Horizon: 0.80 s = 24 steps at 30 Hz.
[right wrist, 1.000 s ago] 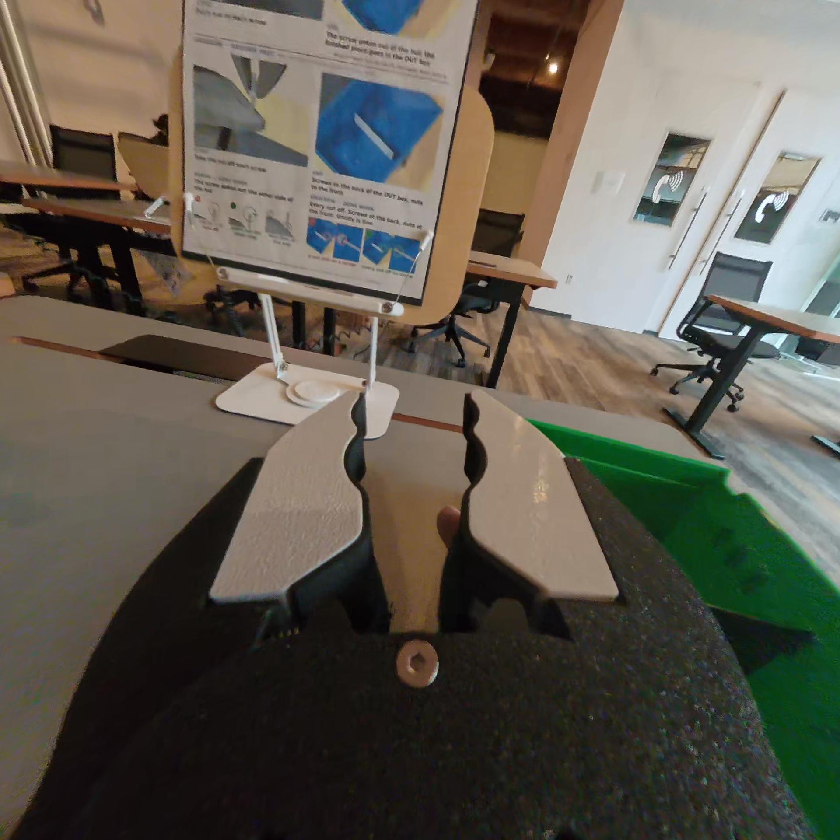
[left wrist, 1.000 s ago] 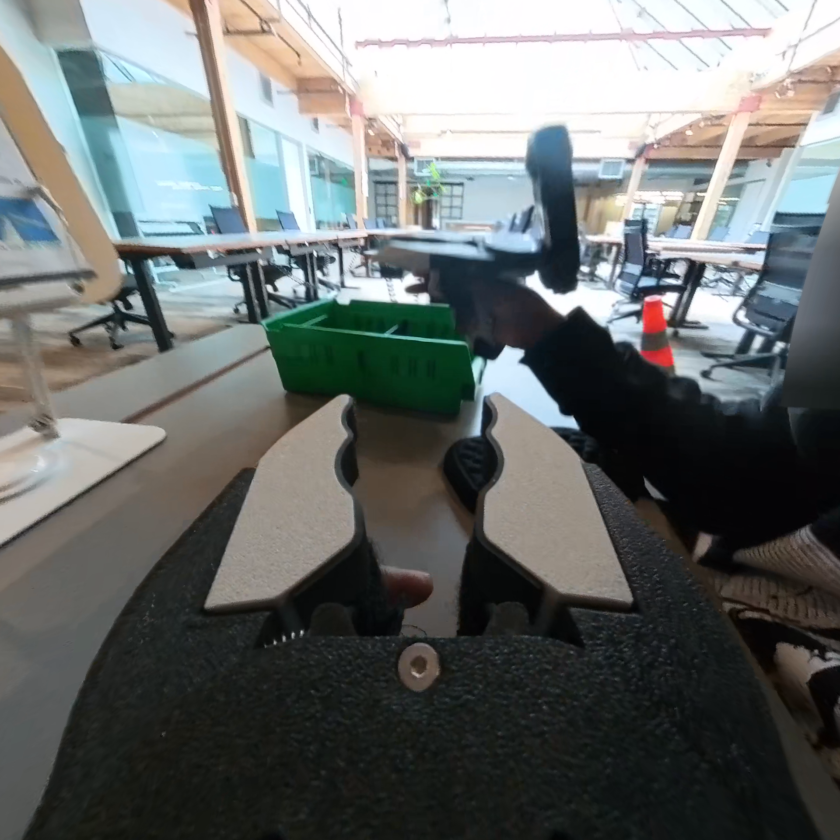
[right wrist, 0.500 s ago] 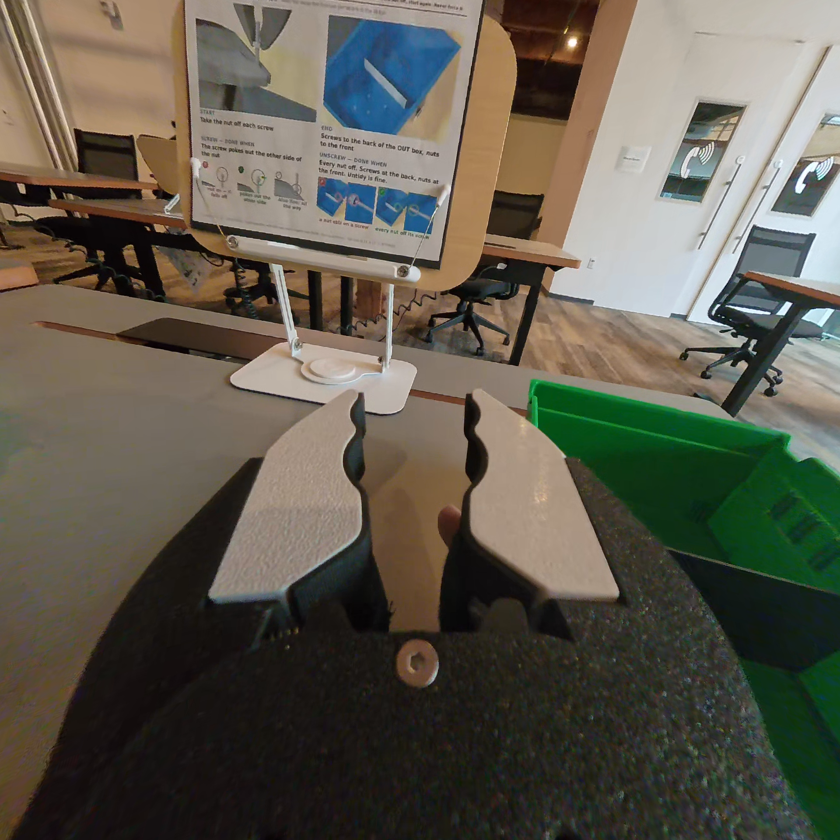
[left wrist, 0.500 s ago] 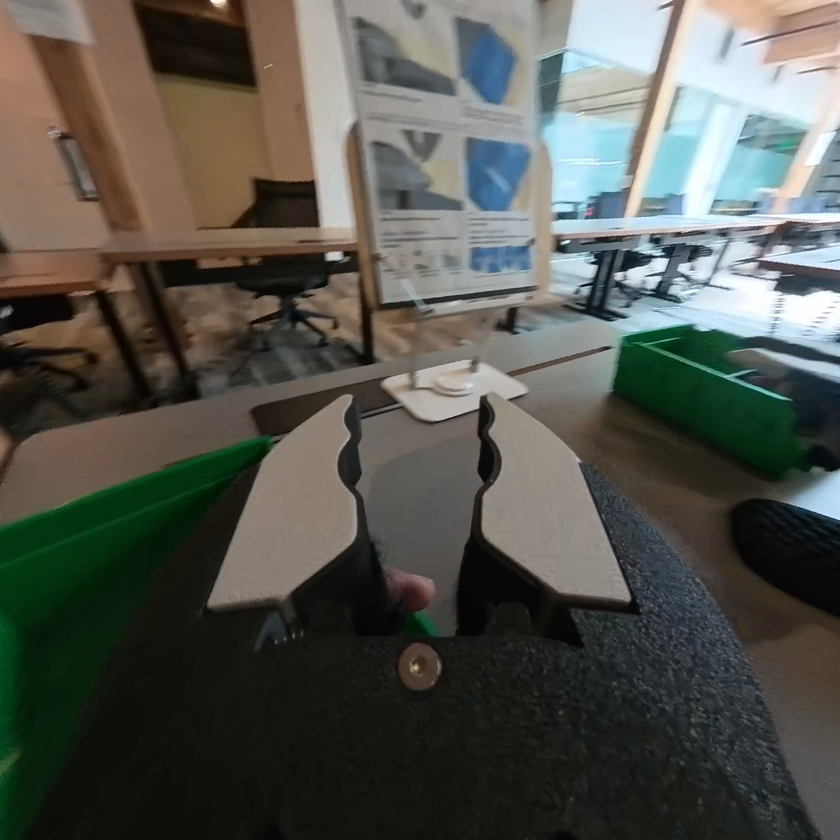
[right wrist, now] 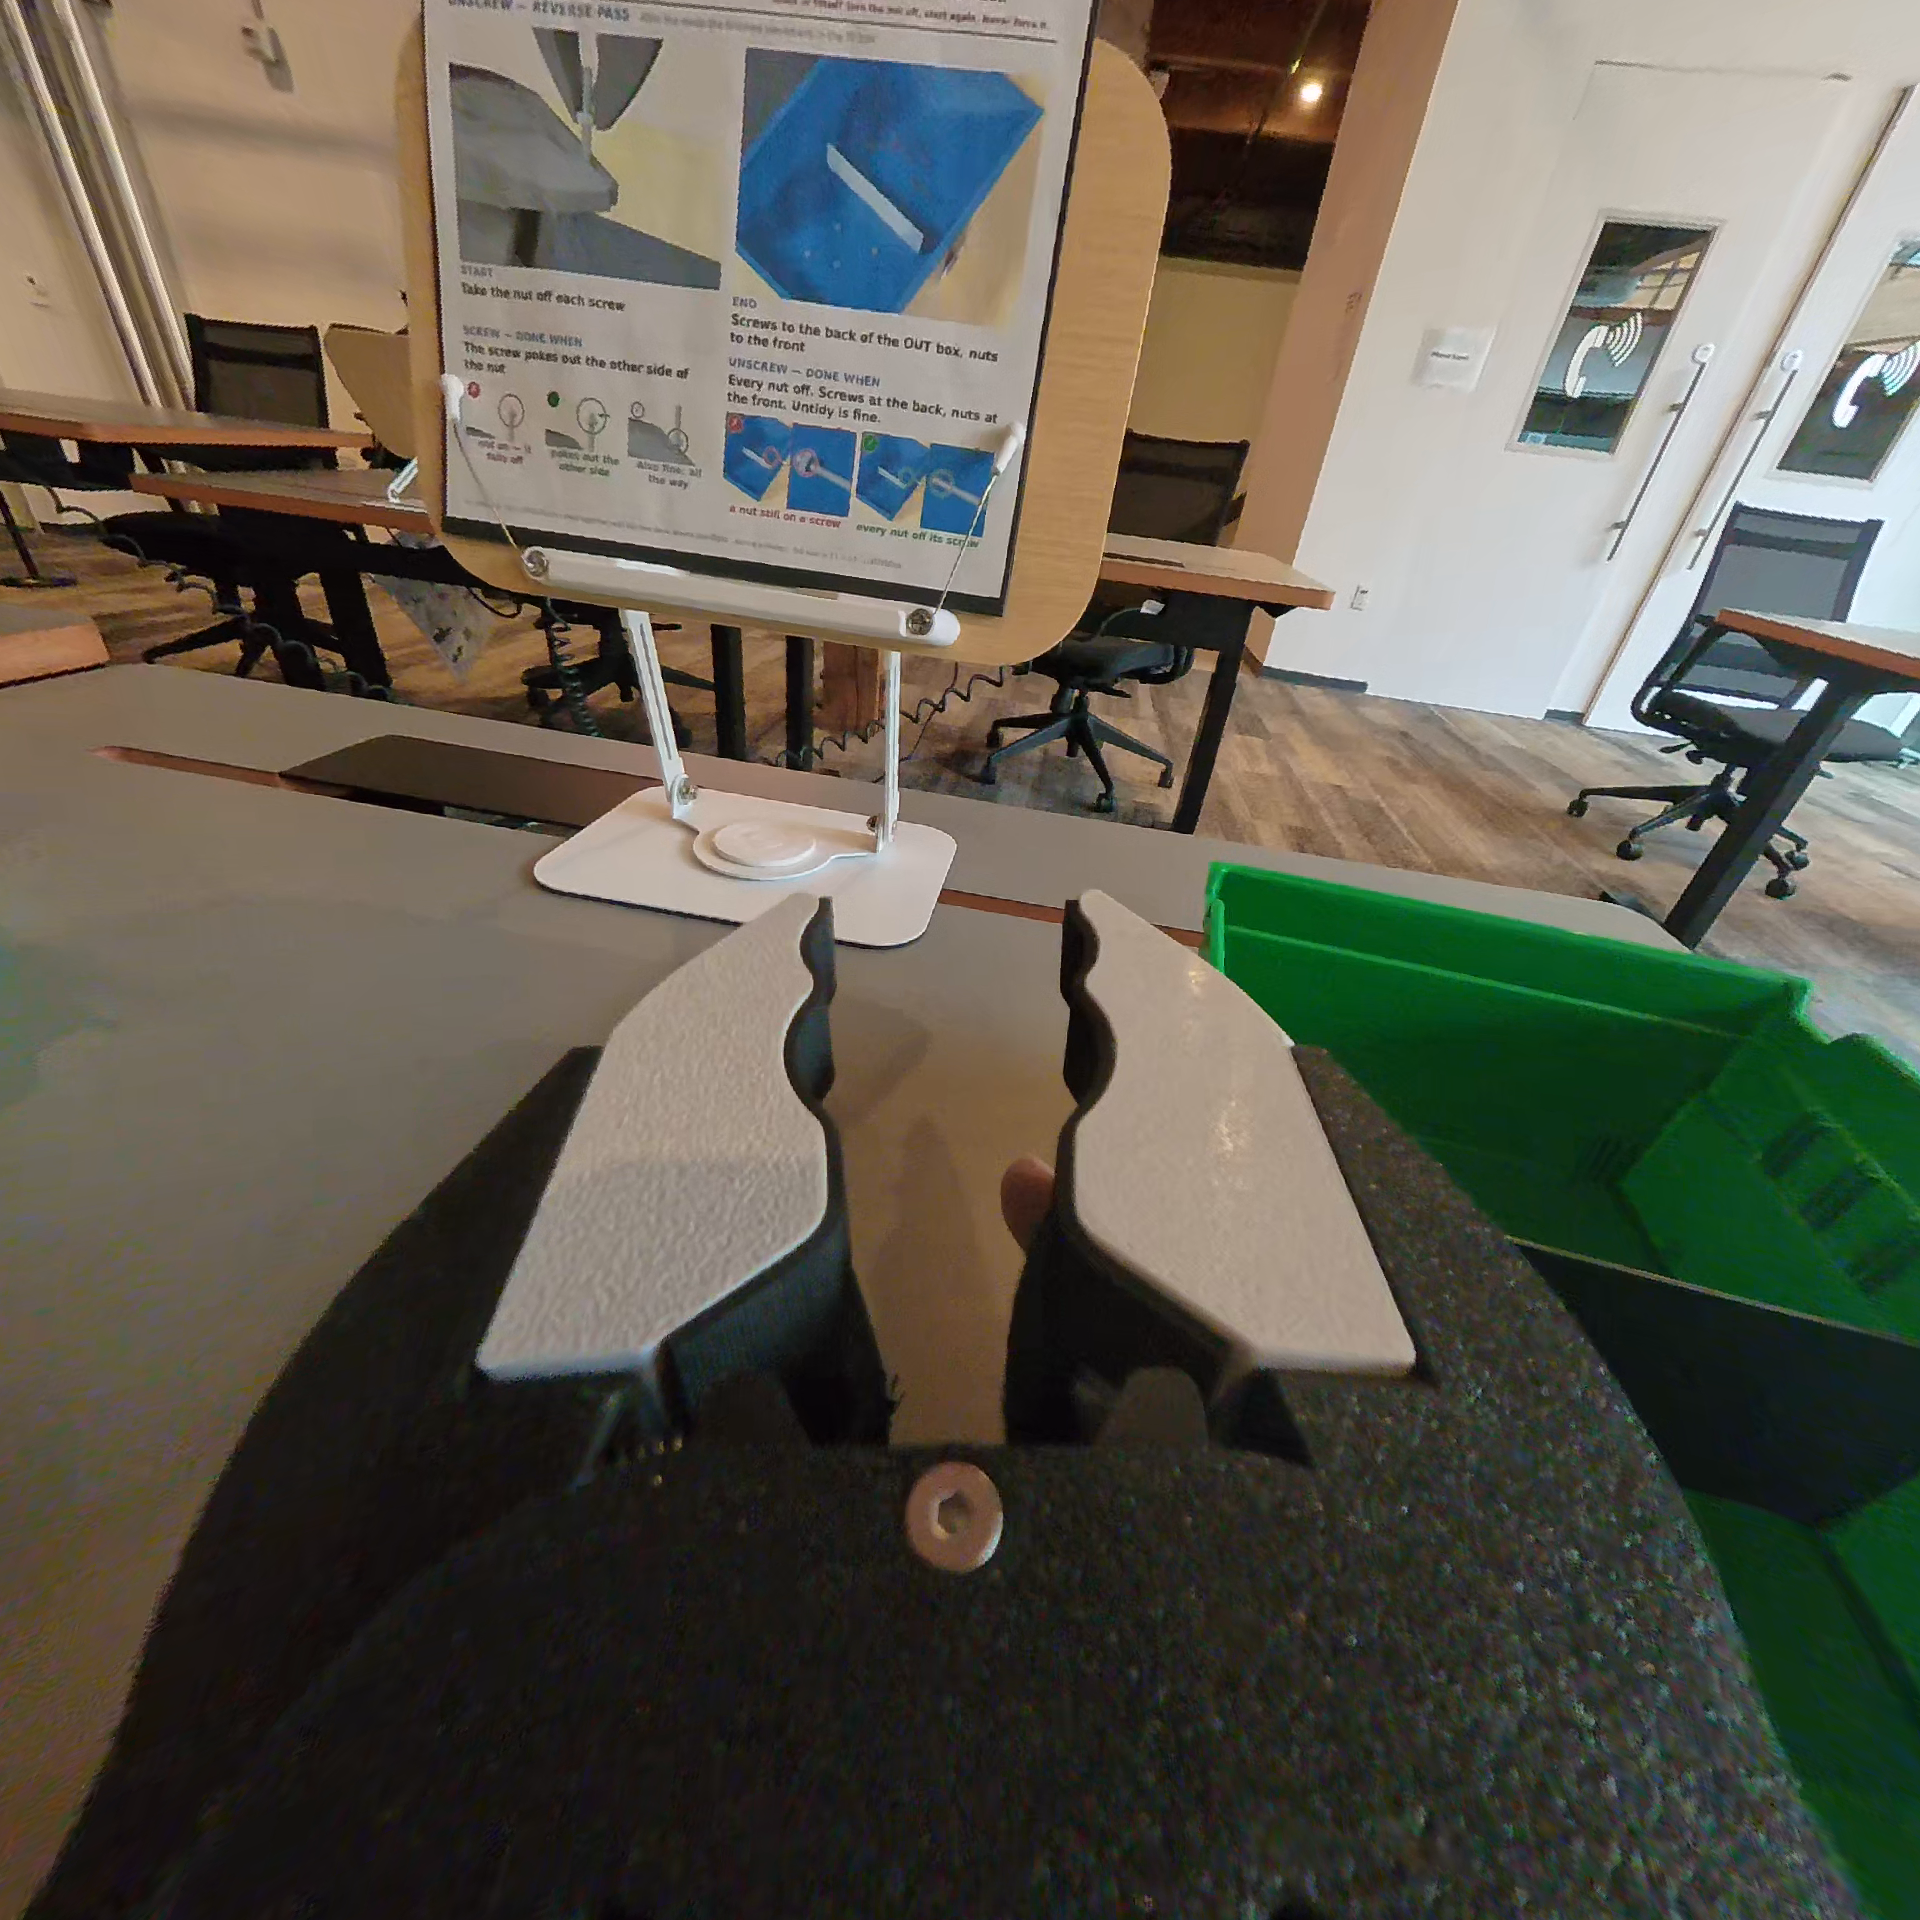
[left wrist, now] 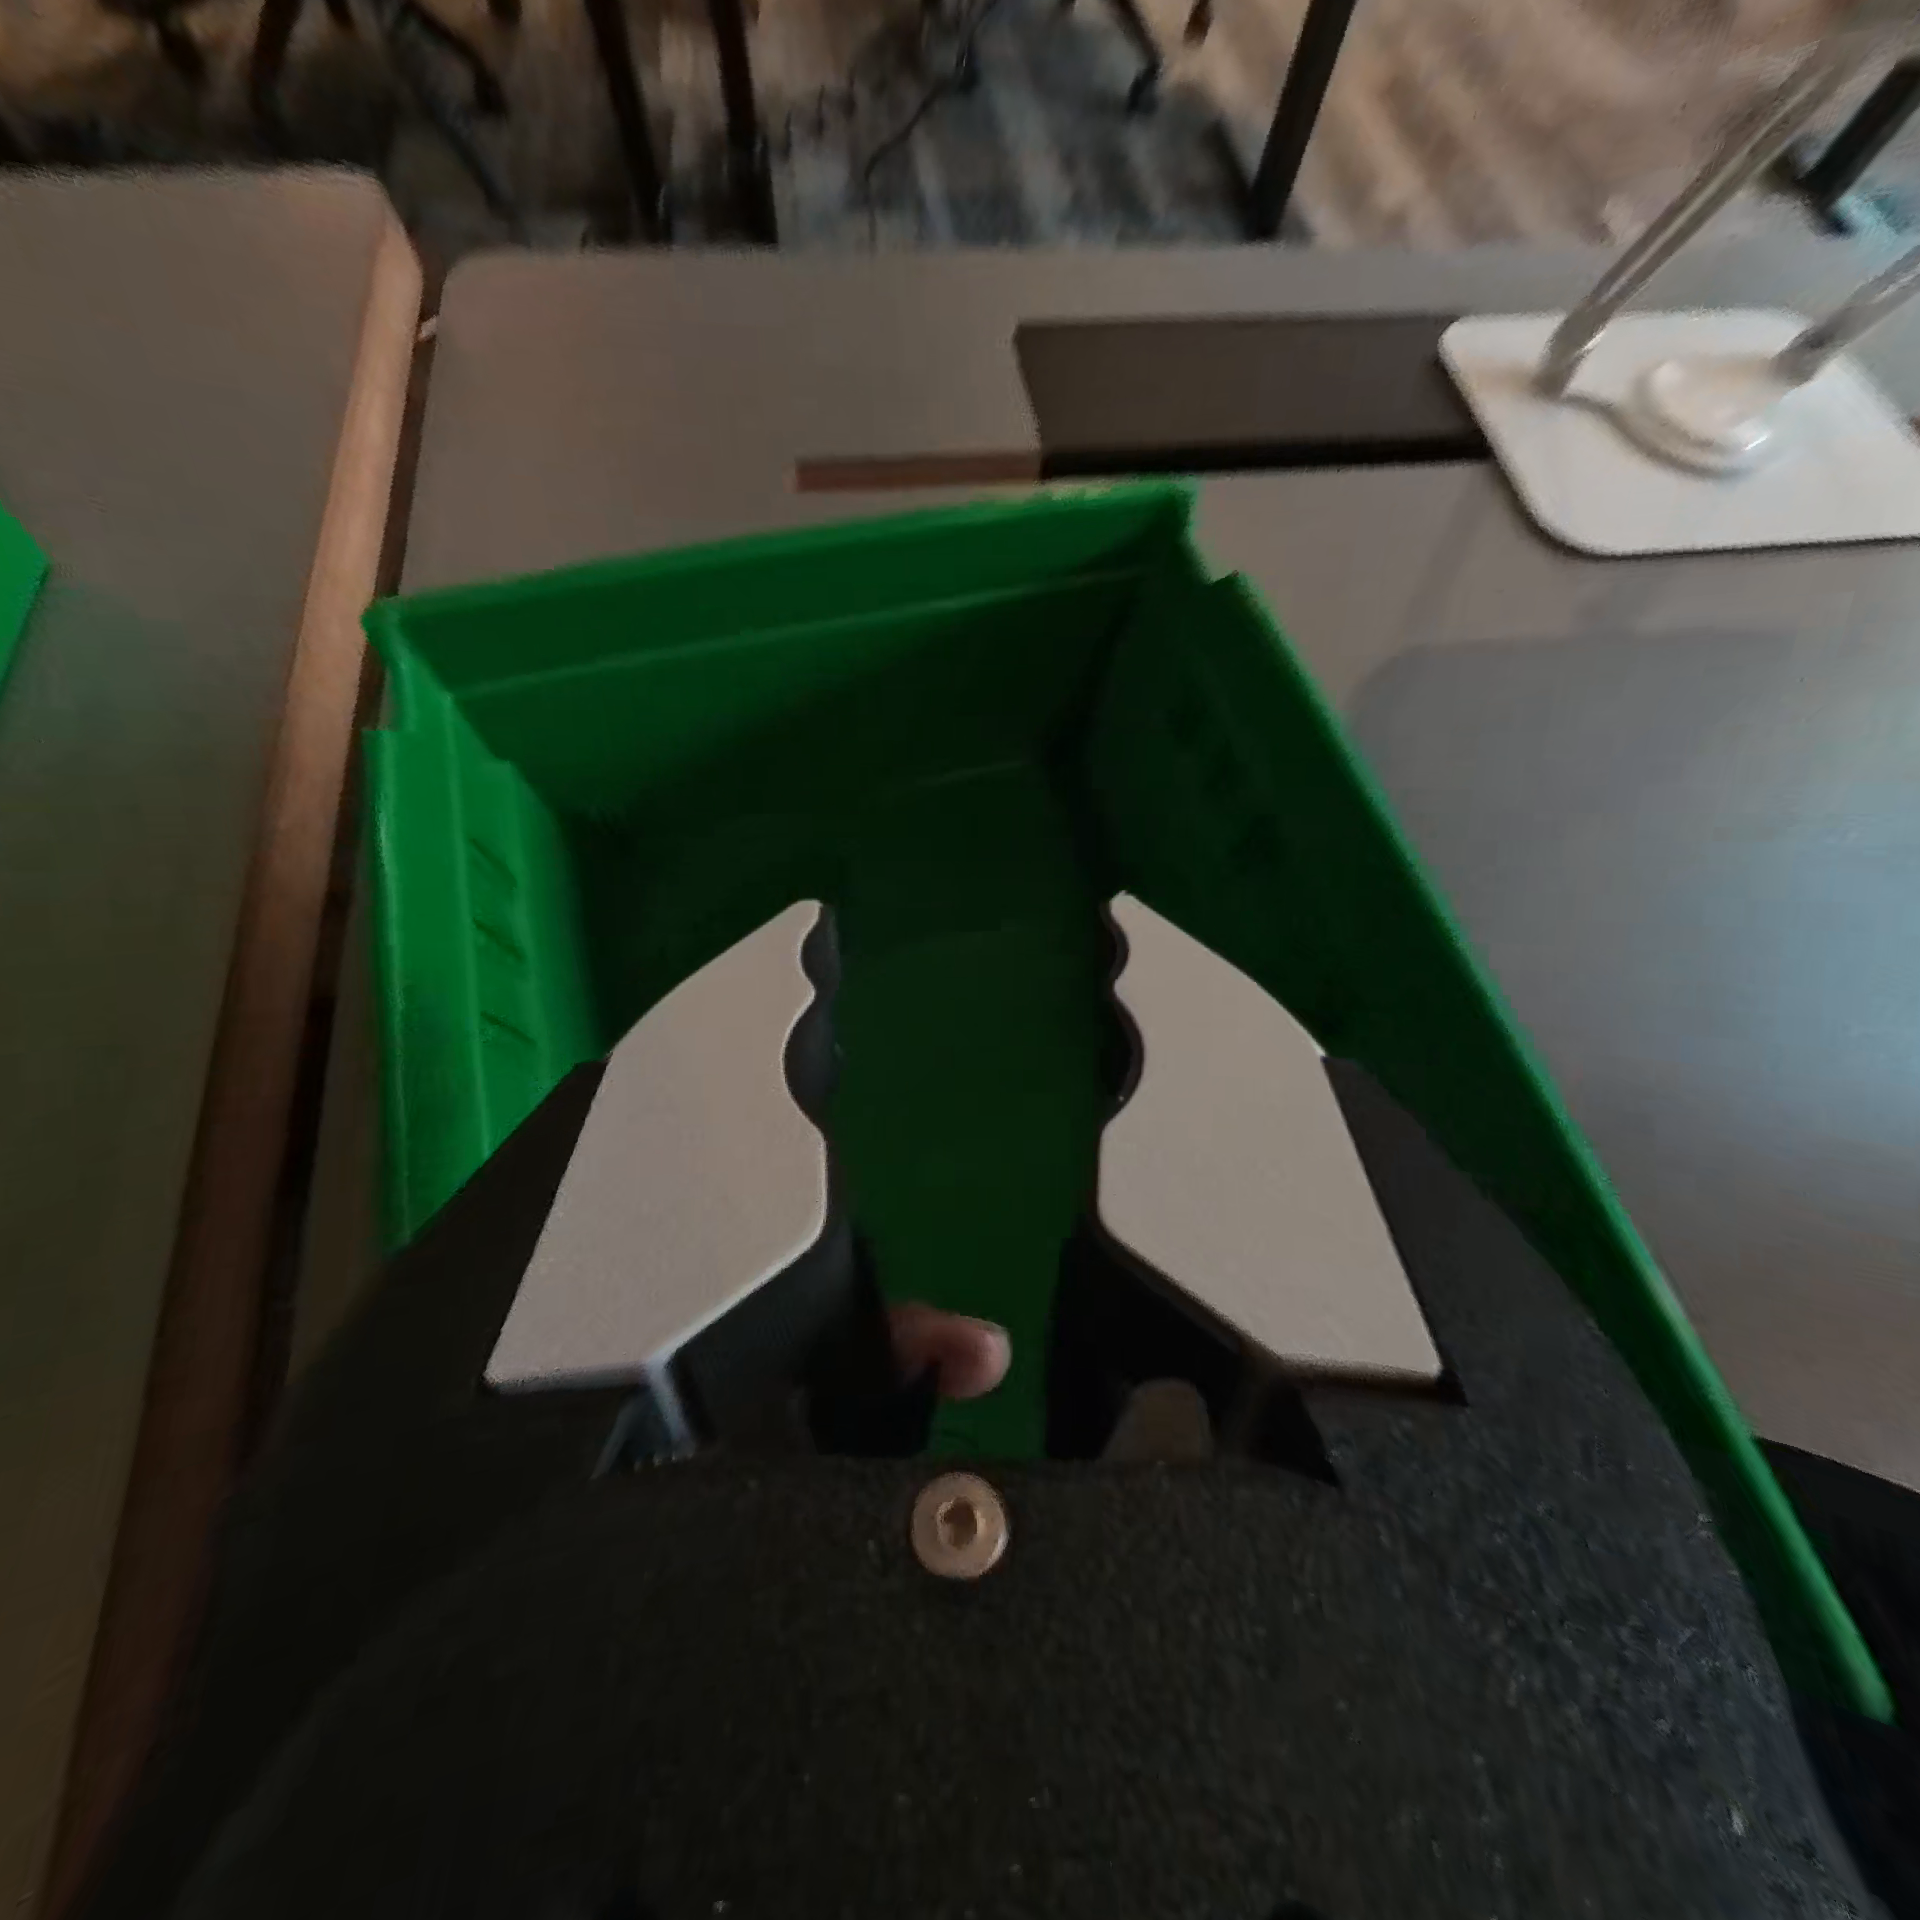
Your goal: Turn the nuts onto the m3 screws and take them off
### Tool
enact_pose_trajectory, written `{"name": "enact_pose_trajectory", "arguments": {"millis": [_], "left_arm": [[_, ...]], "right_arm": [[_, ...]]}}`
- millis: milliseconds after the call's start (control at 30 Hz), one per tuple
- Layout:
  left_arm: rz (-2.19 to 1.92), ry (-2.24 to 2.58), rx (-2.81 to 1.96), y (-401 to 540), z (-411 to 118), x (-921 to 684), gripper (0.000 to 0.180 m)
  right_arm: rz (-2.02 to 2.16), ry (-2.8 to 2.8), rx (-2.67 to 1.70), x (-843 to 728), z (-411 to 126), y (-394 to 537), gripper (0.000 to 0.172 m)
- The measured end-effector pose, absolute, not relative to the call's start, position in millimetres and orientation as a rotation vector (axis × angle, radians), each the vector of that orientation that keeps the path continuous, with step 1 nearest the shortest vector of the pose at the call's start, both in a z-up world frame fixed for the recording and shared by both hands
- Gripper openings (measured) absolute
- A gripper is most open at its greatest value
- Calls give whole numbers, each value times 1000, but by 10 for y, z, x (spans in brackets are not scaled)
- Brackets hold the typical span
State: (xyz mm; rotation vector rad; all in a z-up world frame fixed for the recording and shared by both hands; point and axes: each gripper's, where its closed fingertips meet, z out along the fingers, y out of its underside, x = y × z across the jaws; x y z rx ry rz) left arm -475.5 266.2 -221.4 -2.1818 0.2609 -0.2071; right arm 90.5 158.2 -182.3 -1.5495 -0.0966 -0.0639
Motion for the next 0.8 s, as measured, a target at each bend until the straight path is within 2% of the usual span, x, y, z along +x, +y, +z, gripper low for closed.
{"name": "enact_pose_trajectory", "arguments": {"millis": [100, 433, 800], "left_arm": [[-141, 235, -2284, 2744, -2433, -4864, 37], [16, 218, -2605, 2828, -3069, -5089, 31], [-57, 176, -2701, 2834, -3322, -5112, 25]], "right_arm": [[-62, -94, -1546, 910, -1821, 1576, 41], [-79, -115, -1556, 894, -1837, 1580, 41], [-84, -117, -1558, 898, -1845, 1582, 41]]}}
